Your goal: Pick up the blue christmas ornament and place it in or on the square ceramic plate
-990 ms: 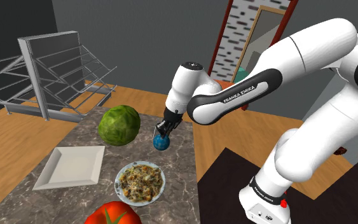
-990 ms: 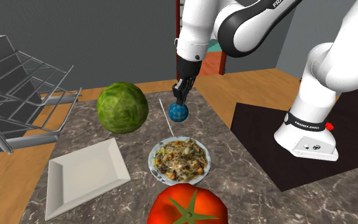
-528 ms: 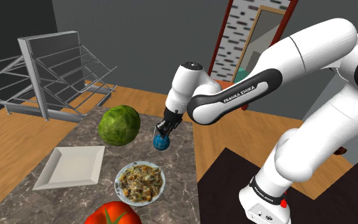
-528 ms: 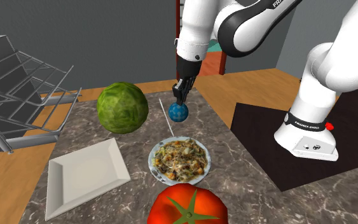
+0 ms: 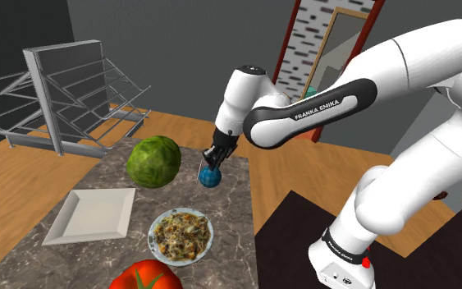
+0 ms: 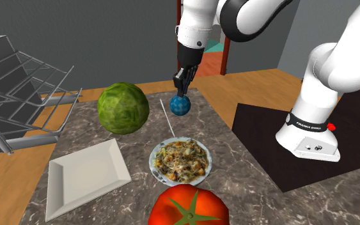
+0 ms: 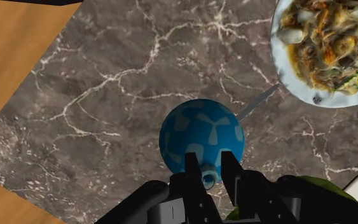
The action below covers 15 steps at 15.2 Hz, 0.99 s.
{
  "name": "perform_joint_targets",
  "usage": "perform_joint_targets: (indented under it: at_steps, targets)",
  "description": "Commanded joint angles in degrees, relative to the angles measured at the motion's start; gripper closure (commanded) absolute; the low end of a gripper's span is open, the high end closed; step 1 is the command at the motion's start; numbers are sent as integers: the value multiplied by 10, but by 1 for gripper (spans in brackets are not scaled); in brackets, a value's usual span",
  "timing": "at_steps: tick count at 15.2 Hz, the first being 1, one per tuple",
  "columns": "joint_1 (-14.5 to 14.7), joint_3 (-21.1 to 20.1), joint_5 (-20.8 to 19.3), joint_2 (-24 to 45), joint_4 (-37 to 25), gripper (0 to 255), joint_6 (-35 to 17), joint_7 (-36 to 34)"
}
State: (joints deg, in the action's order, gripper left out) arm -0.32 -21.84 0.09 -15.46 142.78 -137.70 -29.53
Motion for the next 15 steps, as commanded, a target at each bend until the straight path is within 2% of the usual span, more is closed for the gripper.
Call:
perform_joint_targets:
  at_steps: [1,10,15]
  targets:
    - [2,3,5,-10,-8,255,18,5]
    - [6,13,16,-41,-47,255,87,18]
    - [8,-37,-20,43,-146,255,109,-58]
